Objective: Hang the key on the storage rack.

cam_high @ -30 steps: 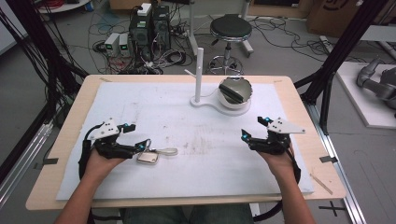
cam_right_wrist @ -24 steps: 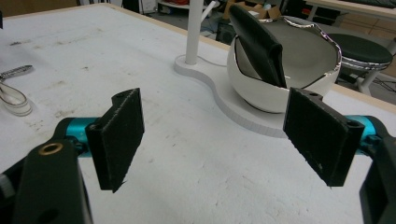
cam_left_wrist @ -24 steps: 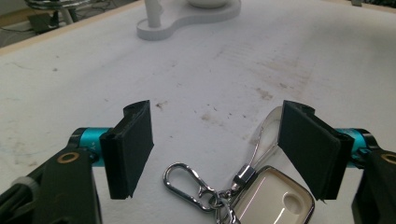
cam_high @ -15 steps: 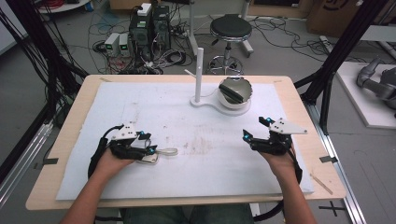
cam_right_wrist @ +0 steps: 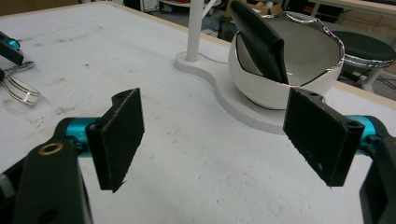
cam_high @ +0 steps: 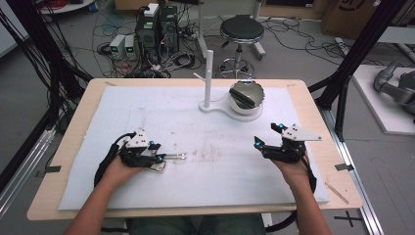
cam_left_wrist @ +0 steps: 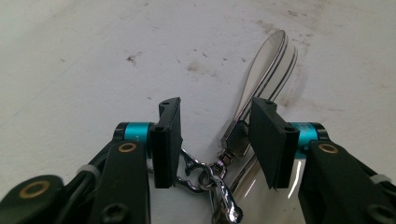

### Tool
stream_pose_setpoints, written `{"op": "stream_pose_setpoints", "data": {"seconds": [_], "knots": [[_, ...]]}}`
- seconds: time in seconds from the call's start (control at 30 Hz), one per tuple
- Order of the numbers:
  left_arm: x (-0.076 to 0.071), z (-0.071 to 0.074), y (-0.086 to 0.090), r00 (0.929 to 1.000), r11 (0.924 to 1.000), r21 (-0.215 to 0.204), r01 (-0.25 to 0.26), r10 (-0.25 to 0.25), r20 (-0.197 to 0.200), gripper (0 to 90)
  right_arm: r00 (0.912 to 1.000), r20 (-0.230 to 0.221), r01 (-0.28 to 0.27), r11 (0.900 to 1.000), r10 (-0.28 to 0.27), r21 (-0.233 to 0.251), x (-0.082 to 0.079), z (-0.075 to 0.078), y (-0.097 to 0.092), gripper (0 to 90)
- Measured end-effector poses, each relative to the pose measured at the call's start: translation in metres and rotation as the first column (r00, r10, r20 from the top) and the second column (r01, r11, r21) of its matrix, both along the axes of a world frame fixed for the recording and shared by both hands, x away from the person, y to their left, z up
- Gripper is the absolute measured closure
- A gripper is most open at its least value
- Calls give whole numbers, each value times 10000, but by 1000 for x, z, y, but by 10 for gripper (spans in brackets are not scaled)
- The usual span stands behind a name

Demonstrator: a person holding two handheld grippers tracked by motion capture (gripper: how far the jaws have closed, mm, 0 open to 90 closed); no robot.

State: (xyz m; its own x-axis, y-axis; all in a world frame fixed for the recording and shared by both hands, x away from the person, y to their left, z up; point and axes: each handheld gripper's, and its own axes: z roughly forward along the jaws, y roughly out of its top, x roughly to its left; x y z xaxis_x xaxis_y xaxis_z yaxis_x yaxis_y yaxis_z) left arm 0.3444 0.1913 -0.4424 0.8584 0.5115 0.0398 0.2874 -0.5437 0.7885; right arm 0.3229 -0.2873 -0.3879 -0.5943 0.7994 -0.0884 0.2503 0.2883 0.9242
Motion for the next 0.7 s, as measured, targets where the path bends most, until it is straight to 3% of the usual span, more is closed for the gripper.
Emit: {"op": "stream_pose_setpoints", "data": {"seconds": [0.1, 0.17, 0.33, 0.53, 0.7], "knots": [[-2, -2, -5, 9989, 9992, 62, 388, -386, -274, 587, 10000, -13, 40, 10000, -40, 8, 0, 0, 0, 208], [-3, -4, -10, 9968, 9963, 485, 712, -694, -390, 586, 10000, -22, 38, 10000, -38, 36, 0, 1, -1, 208], [-4, -3, -10, 9954, 9960, 412, 790, -767, -567, 632, 10000, -10, 53, 10000, -53, 20, -1, 1, -1, 208], [-6, -2, -11, 9911, 9906, 536, 1261, -1234, -504, 796, 10000, 21, 63, 10000, -63, 15, -1, 2, -1, 208], [-7, -1, -13, 9922, 9907, 677, 1184, -1154, -472, 813, 10000, 48, 64, 10000, -64, 40, -1, 2, 0, 208]]}}
